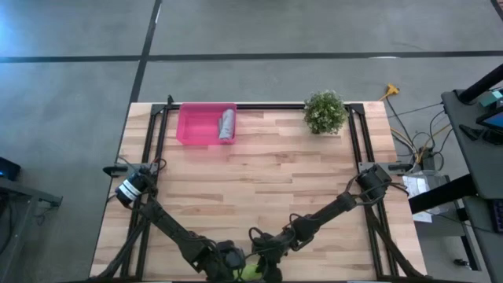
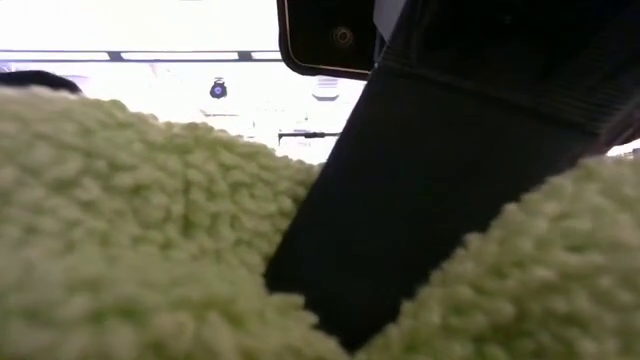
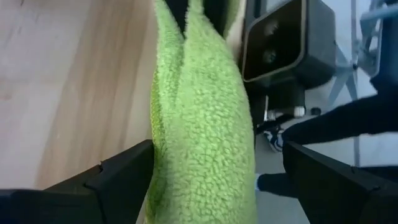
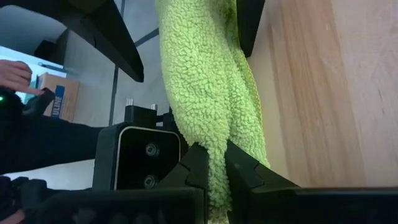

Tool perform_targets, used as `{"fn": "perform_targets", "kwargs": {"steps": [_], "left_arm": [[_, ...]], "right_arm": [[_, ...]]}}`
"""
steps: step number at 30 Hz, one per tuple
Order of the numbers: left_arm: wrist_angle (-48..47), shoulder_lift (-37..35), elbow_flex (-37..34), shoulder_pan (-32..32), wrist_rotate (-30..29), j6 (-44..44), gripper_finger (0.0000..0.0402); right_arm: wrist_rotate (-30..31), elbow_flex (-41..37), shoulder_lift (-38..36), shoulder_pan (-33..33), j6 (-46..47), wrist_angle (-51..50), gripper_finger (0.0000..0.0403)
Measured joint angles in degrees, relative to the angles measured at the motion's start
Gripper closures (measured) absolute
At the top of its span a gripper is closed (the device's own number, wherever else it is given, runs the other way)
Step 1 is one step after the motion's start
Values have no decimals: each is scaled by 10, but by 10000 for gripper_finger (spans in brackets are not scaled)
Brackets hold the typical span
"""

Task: Roll microfiber towels into tight, uniform cylinder then place into a basket
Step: Roll the green microfiber cloth, then put the green microfiber cloth into the pink bin

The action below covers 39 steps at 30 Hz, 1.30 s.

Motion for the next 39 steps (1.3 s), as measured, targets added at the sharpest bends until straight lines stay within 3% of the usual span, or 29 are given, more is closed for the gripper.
{"fn": "perform_targets", "kwargs": {"steps": [3, 6, 15, 19, 26, 31, 34, 39], "left_arm": [[-24, 11, 2, 1, -1, -43, 77], [-36, 17, 1, 2, 1, -48, 115], [-25, 42, -6, 9, 0, -25, 314], [5, 57, -4, 10, 12, -25, 380], [22, 55, -5, 11, 30, -25, 390], [5, 15, -5, 15, 41, -45, 391], [-62, -37, -10, 21, 46, -40, 392], [-274, -152, -42, 64, 23, -22, 393]], "right_arm": [[4, 1, 0, 0, 2, 1, 387], [10, 4, 0, 0, 2, -1, 387], [23, 37, 3, 0, -4, -40, 387], [23, 55, 2, 0, -6, -72, 382], [26, 73, -13, 0, -44, -128, 347], [87, 74, -61, -4, -84, -193, 320], [141, 74, -111, -10, -103, -241, 304], [252, 76, -204, -15, -117, -350, 282]]}}
